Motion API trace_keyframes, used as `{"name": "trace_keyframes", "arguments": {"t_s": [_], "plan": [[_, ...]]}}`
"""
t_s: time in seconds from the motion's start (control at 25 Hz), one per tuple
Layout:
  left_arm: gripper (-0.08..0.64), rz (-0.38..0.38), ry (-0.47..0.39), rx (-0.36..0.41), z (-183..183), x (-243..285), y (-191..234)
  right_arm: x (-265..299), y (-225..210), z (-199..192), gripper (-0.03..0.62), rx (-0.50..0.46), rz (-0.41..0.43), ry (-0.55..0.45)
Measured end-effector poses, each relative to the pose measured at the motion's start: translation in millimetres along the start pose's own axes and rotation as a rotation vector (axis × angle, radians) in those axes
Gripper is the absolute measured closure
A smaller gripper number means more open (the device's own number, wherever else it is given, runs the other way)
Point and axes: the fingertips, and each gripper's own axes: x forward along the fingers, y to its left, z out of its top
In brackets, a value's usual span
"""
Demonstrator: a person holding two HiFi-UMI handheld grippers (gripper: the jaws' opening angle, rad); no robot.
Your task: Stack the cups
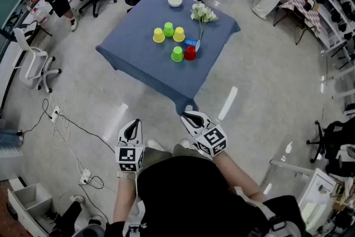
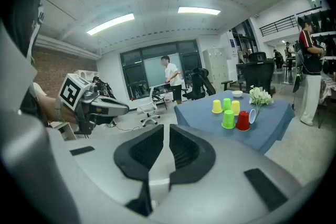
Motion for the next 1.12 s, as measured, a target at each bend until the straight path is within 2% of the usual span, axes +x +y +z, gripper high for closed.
{"name": "trace_keyframes", "arguments": {"t_s": [0.32,0.48,0.64,0.84,1.12], "plan": [[0.549,-0.045,-0.027,-0.04,-0.8,-10.0,83.3,68.6,40.7,22.5,0.546,-0.039,-0.022,0.017],[0.549,-0.065,-0.031,-0.053,-8.5,-9.7,124.5,102.5,47.9,31.7,0.546,-0.014,-0.06,0.004],[0.549,-0.077,-0.009,-0.041,-17.6,-11.4,154.9,124.3,47.8,32.7,0.546,-0.005,-0.104,0.031],[0.549,-0.07,0.03,-0.074,-34.8,-11.5,184.9,147.1,39.6,27.9,0.546,0.016,-0.141,0.072],[0.549,-0.06,0.072,-0.094,-45.0,16.8,234.7,205.5,16.6,29.4,0.546,0.039,-0.145,0.107]]}}
